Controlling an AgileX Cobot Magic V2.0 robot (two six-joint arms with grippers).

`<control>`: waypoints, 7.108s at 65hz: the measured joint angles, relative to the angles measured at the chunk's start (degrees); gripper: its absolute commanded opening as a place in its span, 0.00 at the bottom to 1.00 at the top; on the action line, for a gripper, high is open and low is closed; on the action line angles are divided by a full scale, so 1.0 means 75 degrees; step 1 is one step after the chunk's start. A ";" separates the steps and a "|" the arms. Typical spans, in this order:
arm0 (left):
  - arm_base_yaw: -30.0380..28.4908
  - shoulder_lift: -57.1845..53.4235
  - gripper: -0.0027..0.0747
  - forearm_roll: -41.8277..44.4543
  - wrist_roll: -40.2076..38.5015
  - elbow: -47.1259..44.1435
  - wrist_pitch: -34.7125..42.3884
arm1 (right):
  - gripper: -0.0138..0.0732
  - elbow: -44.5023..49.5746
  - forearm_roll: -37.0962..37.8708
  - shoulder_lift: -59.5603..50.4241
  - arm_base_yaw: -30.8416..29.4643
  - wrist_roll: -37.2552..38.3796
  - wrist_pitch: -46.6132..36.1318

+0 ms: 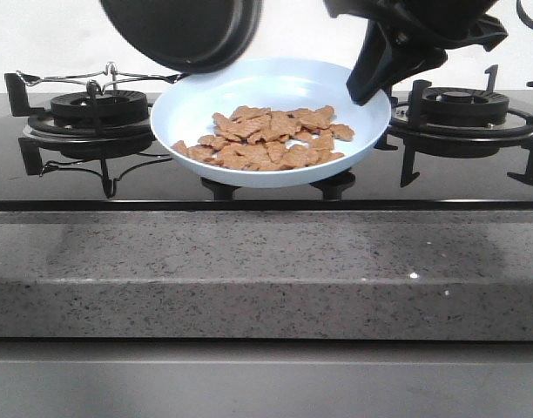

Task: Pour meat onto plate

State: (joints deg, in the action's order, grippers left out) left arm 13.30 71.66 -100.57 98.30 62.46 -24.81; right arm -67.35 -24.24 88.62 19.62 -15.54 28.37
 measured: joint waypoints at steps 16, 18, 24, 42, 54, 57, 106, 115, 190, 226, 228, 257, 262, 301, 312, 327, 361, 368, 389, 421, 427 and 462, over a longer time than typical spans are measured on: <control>-0.1505 0.0403 0.01 0.0273 -0.2188 0.0411 -0.0522 | 0.03 0.0000 0.0000 0.0000 0.0000 0.0000 0.0000; -0.1689 0.0487 0.01 0.0366 -0.2555 0.0497 -0.0740 | 0.03 0.0000 0.0000 0.0000 0.0000 0.0000 0.0000; -0.2264 0.0987 0.01 0.0570 -0.3437 0.0818 -0.1343 | 0.03 0.0000 0.0000 0.0000 0.0000 0.0000 0.0000; -0.3442 0.2594 0.01 0.0387 -0.5264 0.1602 -0.3065 | 0.03 0.0000 0.0000 0.0000 0.0000 0.0000 0.0000; -0.3876 0.3462 0.01 0.0118 -0.5698 0.1686 -0.3416 | 0.03 0.0000 0.0000 0.0000 0.0000 0.0000 0.0000; -0.3963 0.3654 0.01 0.0118 -0.5793 0.1686 -0.3416 | 0.03 0.0000 0.0000 0.0000 0.0000 0.0000 0.0000; -0.4108 0.4614 0.36 -0.0235 -0.6229 0.1747 -0.3085 | 0.03 0.0000 0.0000 0.0000 0.0000 0.0000 0.0000; -0.4127 0.4645 0.57 -0.0202 -0.6207 0.1747 -0.2884 | 0.03 0.0000 0.0000 0.0000 0.0000 0.0000 0.0000; -0.3919 0.0955 0.70 0.6410 -0.7955 0.1747 -0.3109 | 0.03 0.0000 0.0000 0.0000 0.0000 0.0000 0.0000; -0.1223 -0.2498 0.70 1.1287 -1.1317 -0.0942 -0.2682 | 0.03 0.0000 0.0000 0.0000 0.0000 0.0000 0.0000; -0.1223 -0.2739 0.70 1.1304 -1.1317 -0.1258 -0.2637 | 0.03 0.0000 0.0000 0.0000 0.0000 0.0000 0.0000; -0.1223 -0.4342 0.70 1.1335 -1.1321 -0.3095 -0.2420 | 0.03 0.0000 0.0000 0.0000 0.0000 0.0000 0.0000; -0.1223 -0.4342 0.70 1.1335 -1.1333 -0.3114 -0.2414 | 0.03 0.0000 0.0000 0.0000 0.0000 0.0000 0.0000; -0.1223 -0.4342 0.70 1.1335 -1.1333 -0.3126 -0.2247 | 0.03 -0.2122 0.0030 0.0497 -0.0747 -0.0017 0.2016; -0.1223 -0.4342 0.70 1.1335 -1.1333 -0.3126 -0.2221 | 0.03 -0.3568 0.0016 0.1533 -0.1161 -0.0001 0.2831; -0.1223 -0.4342 0.70 1.1335 -1.1333 -0.3126 -0.2221 | 0.03 -0.5299 -0.0197 0.3121 -0.1392 -0.0001 0.3336; -0.1223 -0.4342 0.70 1.1151 -1.1333 -0.3126 -0.2215 | 0.30 -0.6470 -0.0614 0.4841 -0.1435 -0.0015 0.3476; -0.1223 -0.4342 0.70 1.1146 -1.1333 -0.3126 -0.2215 | 0.51 -0.6470 -0.0645 0.4861 -0.1435 -0.0001 0.3444; -0.1223 -0.4342 0.70 1.1146 -1.1333 -0.3126 -0.2215 | 0.55 -0.6555 -0.0663 0.4510 -0.1435 0.0015 0.3549; -0.1223 -0.4342 0.70 1.1146 -1.1333 -0.3126 -0.2215 | 0.45 -0.2634 0.0453 0.0167 -0.1088 0.0045 0.3218; -0.1223 -0.4342 0.70 1.1146 -1.1333 -0.3126 -0.2215 | 0.45 -0.1673 0.0675 -0.0762 -0.1088 0.0067 0.3175; -0.1223 -0.4342 0.70 1.1146 -1.1333 -0.3126 -0.2215 | 0.45 0.2033 0.2276 -0.5348 -0.1088 0.1895 0.3759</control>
State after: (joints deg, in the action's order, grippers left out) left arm 4.13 39.10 -16.98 13.30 39.01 -41.42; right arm -52.10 -7.18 48.51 11.46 -1.33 56.55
